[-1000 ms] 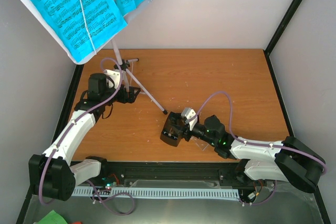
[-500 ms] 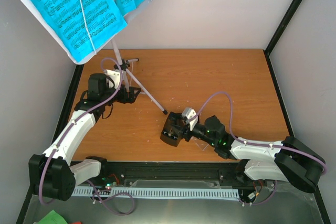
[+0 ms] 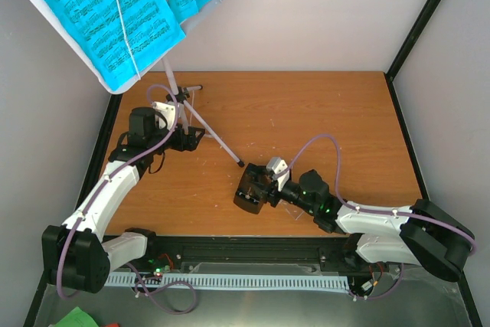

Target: Pack up the instrument practice props

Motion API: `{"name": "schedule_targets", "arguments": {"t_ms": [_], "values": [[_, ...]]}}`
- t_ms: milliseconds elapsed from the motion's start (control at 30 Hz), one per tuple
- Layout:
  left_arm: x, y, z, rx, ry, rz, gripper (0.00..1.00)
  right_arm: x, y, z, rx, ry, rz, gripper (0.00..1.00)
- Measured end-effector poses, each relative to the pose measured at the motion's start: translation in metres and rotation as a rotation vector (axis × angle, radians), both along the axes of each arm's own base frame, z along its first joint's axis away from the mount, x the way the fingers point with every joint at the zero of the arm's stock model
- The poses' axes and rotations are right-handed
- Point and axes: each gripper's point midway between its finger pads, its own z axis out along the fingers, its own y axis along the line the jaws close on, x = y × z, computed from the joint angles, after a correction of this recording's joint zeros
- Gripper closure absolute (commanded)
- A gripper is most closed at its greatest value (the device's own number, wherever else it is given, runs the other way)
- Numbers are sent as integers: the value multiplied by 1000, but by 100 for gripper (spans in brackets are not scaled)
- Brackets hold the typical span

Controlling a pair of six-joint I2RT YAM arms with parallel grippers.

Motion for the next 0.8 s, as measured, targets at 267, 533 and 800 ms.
{"name": "schedule_targets", "arguments": {"t_ms": [267, 533, 800], "values": [[0, 0, 0, 0, 0, -1, 6, 3, -1, -2, -2, 16, -20, 42], [0, 0, 0, -1, 0, -1, 7, 9, 2, -3, -10, 22, -40, 42], [0, -1, 0, -3, 0, -4, 7, 13, 4, -4, -14, 27, -48, 42]]}}
